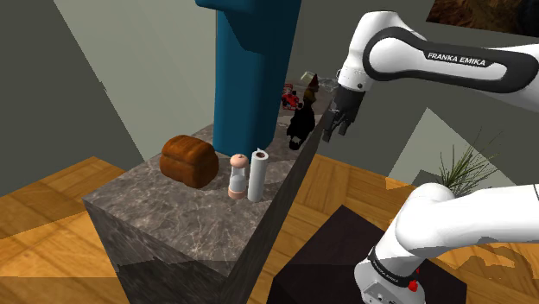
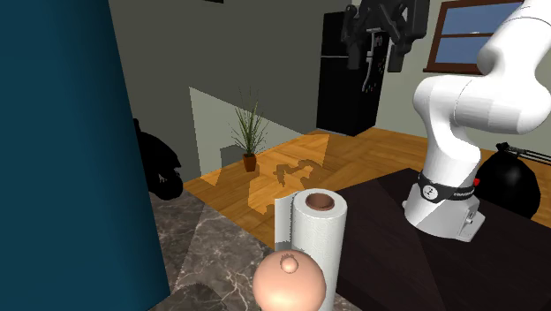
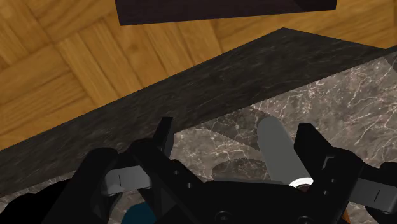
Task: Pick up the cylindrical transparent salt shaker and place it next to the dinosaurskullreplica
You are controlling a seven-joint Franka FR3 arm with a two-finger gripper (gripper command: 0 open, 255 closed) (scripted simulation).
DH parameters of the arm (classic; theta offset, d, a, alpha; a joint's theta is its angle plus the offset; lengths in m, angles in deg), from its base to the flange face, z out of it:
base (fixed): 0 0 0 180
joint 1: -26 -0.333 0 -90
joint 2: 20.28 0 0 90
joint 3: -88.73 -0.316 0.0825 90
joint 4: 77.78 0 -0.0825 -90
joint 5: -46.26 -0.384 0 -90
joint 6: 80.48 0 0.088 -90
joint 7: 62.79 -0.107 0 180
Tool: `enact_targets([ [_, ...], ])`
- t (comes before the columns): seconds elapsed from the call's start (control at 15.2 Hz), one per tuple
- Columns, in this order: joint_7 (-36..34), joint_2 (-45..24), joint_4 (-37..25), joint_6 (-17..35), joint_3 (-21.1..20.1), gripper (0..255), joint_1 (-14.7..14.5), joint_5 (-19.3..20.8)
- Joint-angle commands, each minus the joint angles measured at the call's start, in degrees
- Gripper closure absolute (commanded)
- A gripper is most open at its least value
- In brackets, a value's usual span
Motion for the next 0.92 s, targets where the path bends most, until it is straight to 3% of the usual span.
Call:
enact_targets([
  [0.0,0.00,0.00,0.00,0.00,0.00,0,0.00,0.00],
  [0.86,-2.05,-24.53,-6.46,18.54,-3.41,0,-4.81,-6.98],
])
